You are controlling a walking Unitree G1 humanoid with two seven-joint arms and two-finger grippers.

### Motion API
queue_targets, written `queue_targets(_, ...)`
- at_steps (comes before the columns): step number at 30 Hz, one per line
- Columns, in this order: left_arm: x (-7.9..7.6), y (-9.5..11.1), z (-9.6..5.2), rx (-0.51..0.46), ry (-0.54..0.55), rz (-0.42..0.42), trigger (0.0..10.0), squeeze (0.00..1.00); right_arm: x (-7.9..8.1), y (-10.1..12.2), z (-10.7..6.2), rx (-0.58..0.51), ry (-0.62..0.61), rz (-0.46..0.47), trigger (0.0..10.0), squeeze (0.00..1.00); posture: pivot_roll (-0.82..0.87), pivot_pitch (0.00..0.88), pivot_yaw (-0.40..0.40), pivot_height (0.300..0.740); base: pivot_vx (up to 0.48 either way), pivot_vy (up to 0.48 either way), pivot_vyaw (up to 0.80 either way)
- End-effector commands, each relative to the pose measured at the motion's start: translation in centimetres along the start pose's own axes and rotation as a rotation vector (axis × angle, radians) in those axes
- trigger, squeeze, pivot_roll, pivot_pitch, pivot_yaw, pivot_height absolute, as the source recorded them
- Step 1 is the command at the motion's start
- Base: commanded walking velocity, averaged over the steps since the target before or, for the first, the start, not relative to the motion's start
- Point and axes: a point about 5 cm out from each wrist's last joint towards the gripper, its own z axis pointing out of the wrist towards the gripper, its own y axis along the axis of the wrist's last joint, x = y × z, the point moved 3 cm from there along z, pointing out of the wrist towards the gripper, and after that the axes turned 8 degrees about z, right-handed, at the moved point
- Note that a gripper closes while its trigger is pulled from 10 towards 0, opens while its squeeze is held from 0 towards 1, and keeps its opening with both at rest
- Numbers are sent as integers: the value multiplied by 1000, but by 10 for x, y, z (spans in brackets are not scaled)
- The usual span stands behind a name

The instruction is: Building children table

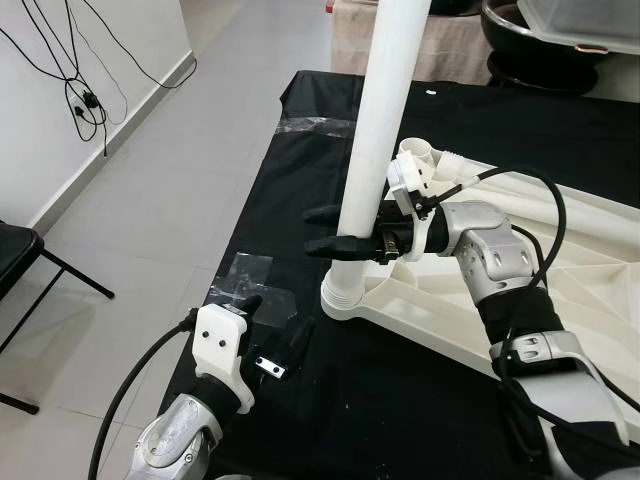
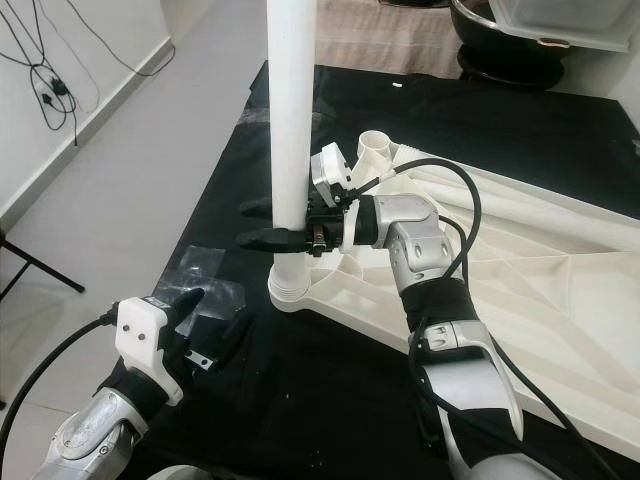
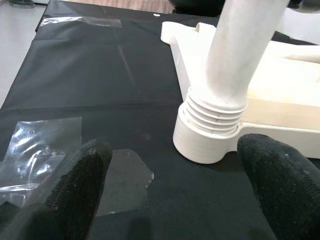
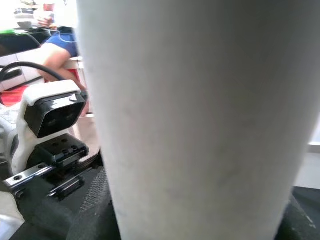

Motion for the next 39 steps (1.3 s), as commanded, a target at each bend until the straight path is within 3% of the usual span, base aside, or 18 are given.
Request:
queue_targets(1, -1, -4, -1, 19, -3, 4, 10000, 0, -4, -1, 2, -45, -194, -21, 0, 0, 71, 225, -80, 740, 0, 0, 0)
queue_targets(3, -1, -4, -1, 19, -3, 4, 10000, 0, -4, -1, 2, -45, -194, -21, 0, 0, 71, 225, -80, 740, 0, 0, 0)
queue_targets(4, 0, -5, 0, 18, 3, 7, 10000, 0, -8, -10, 3, -66, -464, -20, 0, 0, 65, 224, -82, 740, 0, 0, 0)
queue_targets(5, 0, -5, 0, 18, 3, 7, 10000, 0, -8, -10, 3, -66, -464, -20, 0, 0, 65, 224, -82, 740, 0, 0, 0)
queue_targets(6, 2, -5, 2, 18, 9, 10, 10000, 0, -9, -28, -7, -37, -848, -19, 0, 0, 36, 219, -71, 740, 0, 0, 0)
queue_targets(7, 2, -5, 2, 18, 9, 10, 10000, 0, -9, -28, -7, -37, -848, -19, 0, 0, 36, 219, -71, 740, 0, 0, 0)
queue_targets(8, 3, -5, 4, 18, 12, 11, 10000, 0, 12, -51, -12, 0, -1030, 13, 0, 0, 24, 209, -64, 740, 0, 0, 0)
queue_targets(11, 4, -6, 5, 17, 12, 13, 10000, 0, 29, -66, -13, 37, -1117, 29, 0, 0, 16, 196, -62, 740, 0, 0, 0)
queue_targets(15, 7, -9, 10, 22, 6, 12, 10000, 0, 39, -77, 1, 67, -1064, 34, 0, 0, 12, 167, -58, 740, 0, 0, 0)
queue_targets(16, 8, -10, 12, 24, 8, 15, 10000, 0, 34, -77, 4, 69, -1044, 30, 10000, 0, 18, 168, -60, 740, 0, 0, 0)
queue_targets(20, 12, -9, 12, 23, 36, 28, 10000, 0, 23, -67, 9, 13, -929, 38, 10000, 31, 23, 168, -60, 740, 0, 0, 0)
queue_targets(21, 12, -9, 12, 22, 41, 31, 10000, 0, 20, -62, 11, -22, -877, 61, 10000, 635, 23, 168, -60, 740, 0, 0, 0)
queue_targets(22, 12, -9, 12, 22, 43, 32, 10000, 0, 18, -59, 11, -44, -846, 77, 10000, 635, 23, 168, -60, 740, 0, 0, 0)
queue_targets(23, 12, -8, 12, 22, 43, 33, 10000, 0, 16, -51, 16, -70, -706, 92, 10000, 1000, 32, 173, -65, 740, 0, 0, 0)
queue_targets(25, 12, -8, 12, 23, 41, 32, 10000, 0, 15, -38, 16, -73, -553, 66, 10000, 1000, 36, 176, -67, 740, 0, 0, 0)
queue_targets(33, 8, -6, 10, 18, 33, 29, 10000, 0, 11, -28, 13, 7, -362, -24, 10000, 1000, 59, 204, -77, 740, 0, 0, 0)
queue_targets(34, 6, -5, 8, 17, 33, 30, 10000, 0, 8, -25, 14, -2, -294, -12, 10000, 0, 70, 220, -78, 740, 0, 0, 0)
queue_targets(39, 2, -2, 2, 21, 29, 24, 10000, 0, -6, -16, 21, -16, -179, 27, 10000, 0, 89, 244, -78, 740, 0, 0, 0)
